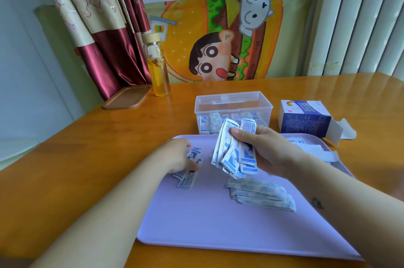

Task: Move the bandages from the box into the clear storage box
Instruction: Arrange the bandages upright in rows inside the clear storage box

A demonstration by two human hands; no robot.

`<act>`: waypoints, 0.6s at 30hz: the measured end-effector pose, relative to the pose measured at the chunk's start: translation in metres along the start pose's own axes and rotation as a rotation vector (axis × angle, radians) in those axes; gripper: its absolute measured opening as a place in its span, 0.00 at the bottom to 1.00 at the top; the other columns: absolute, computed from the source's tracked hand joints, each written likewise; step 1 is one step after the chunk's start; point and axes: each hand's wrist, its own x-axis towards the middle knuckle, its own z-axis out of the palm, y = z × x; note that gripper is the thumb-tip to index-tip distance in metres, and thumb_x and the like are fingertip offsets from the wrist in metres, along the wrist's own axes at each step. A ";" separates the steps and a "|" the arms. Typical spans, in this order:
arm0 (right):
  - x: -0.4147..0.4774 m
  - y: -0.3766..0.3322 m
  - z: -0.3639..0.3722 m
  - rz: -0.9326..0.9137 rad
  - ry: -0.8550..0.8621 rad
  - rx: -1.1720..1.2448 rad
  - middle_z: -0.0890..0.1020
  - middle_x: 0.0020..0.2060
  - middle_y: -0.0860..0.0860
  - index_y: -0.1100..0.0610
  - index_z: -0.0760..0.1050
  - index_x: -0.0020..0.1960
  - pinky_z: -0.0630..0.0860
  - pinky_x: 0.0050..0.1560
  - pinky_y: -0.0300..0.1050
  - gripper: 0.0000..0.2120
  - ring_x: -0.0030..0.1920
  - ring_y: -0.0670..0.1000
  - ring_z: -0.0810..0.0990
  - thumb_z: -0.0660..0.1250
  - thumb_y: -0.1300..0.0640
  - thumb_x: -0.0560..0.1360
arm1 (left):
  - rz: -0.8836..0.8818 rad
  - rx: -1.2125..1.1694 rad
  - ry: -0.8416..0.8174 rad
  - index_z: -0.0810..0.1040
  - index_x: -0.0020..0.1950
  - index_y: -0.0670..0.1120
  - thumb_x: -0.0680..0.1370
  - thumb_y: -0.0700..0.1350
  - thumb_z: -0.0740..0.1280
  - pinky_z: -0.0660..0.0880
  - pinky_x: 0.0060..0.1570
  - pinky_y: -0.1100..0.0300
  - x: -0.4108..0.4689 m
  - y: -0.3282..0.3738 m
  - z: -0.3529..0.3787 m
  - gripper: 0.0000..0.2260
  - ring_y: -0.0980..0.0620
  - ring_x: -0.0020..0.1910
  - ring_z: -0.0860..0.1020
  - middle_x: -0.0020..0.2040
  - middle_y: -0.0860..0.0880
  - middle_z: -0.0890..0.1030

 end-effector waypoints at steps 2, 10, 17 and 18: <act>0.001 0.001 -0.002 0.018 0.006 -0.006 0.82 0.49 0.64 0.66 0.75 0.53 0.81 0.50 0.53 0.16 0.49 0.60 0.83 0.67 0.58 0.70 | -0.020 0.039 -0.033 0.67 0.71 0.47 0.72 0.55 0.72 0.71 0.57 0.58 0.001 0.002 -0.002 0.30 0.48 0.60 0.73 0.66 0.46 0.73; 0.009 0.001 0.002 -0.007 0.217 -0.216 0.84 0.45 0.58 0.62 0.77 0.50 0.79 0.52 0.53 0.08 0.46 0.56 0.84 0.69 0.60 0.73 | -0.054 0.018 -0.074 0.81 0.53 0.43 0.69 0.57 0.73 0.70 0.40 0.57 0.011 -0.001 -0.004 0.21 0.47 0.44 0.79 0.50 0.44 0.83; 0.007 -0.003 0.008 0.056 0.246 -0.571 0.80 0.31 0.53 0.59 0.78 0.41 0.65 0.28 0.39 0.14 0.27 0.48 0.69 0.76 0.49 0.67 | -0.043 0.226 -0.188 0.81 0.54 0.42 0.73 0.54 0.70 0.68 0.37 0.59 0.001 0.015 -0.016 0.17 0.48 0.40 0.73 0.43 0.47 0.78; 0.006 -0.005 0.007 0.069 0.247 -0.619 0.79 0.31 0.54 0.59 0.78 0.41 0.60 0.27 0.40 0.16 0.28 0.50 0.67 0.76 0.47 0.66 | -0.044 0.252 -0.211 0.80 0.54 0.42 0.73 0.53 0.70 0.69 0.38 0.59 0.000 0.018 -0.019 0.17 0.48 0.40 0.73 0.44 0.47 0.78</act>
